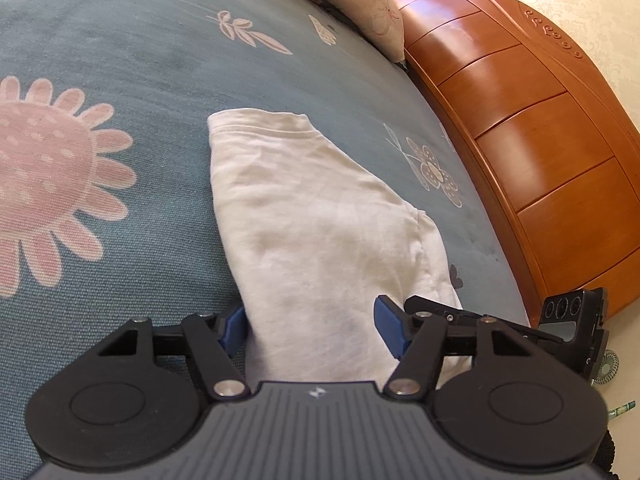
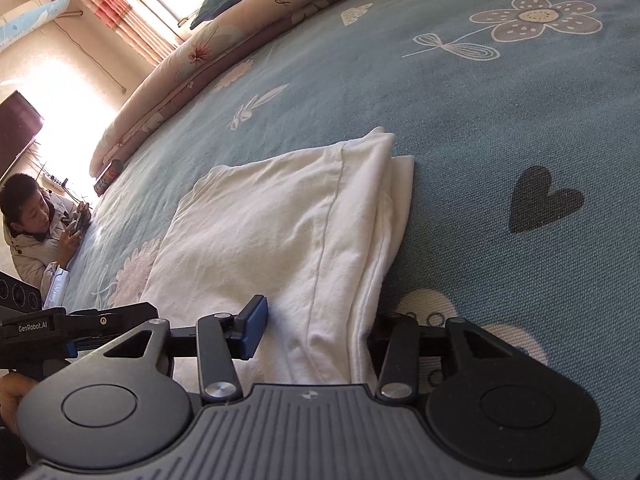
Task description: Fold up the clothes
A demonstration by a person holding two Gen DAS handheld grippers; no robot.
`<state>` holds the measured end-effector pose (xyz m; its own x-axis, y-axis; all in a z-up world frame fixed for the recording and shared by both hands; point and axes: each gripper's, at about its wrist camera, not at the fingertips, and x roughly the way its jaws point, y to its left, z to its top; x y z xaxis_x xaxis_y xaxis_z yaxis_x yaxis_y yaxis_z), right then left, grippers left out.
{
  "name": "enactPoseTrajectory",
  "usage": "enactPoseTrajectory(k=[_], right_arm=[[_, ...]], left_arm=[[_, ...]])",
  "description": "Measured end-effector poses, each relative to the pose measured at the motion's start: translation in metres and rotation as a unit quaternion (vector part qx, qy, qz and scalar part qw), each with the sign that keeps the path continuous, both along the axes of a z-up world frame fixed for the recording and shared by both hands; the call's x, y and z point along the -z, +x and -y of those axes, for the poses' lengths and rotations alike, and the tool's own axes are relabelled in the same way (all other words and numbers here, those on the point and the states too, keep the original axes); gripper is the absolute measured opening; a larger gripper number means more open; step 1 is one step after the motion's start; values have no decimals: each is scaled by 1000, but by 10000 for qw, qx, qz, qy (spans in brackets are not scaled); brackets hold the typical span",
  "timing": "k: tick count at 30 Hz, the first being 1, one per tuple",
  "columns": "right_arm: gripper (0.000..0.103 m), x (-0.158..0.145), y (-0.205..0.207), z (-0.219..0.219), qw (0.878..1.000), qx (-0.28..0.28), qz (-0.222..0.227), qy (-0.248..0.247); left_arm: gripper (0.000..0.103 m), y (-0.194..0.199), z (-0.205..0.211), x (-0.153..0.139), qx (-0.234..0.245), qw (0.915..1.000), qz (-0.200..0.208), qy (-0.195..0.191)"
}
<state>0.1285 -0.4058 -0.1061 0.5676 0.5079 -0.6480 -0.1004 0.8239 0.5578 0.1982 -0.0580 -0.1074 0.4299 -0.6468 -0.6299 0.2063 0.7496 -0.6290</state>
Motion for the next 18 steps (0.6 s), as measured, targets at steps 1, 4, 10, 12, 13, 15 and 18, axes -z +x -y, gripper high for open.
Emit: enactPoseTrajectory(k=[1,4,10,12,13,15,18], right_arm=[[48,0,0,0,10000,-9,3,-6],[48,0,2,0,10000,-21,-2,-7],[46,-4,2,-6,9998,19,14,-199],[46,-5,1,-11,9995,40,38,-320],[45,-6,1,-13,9992,59,48,-387],[44,-8,0,-18,9986,116,65,-521],[42,-12,-3,-29,9964,202,173,-801]], left_arm=[[60,0,0,0,-2,10000,15,14],[58,0,0,1,-8,10000,39,21],[55,-2,2,1,23,9998,162,147],[52,-3,2,1,21,9996,209,178],[51,-3,1,1,2,9996,219,181],[46,-4,-1,2,-38,9995,237,184],[45,-5,-1,2,-48,9993,270,238]])
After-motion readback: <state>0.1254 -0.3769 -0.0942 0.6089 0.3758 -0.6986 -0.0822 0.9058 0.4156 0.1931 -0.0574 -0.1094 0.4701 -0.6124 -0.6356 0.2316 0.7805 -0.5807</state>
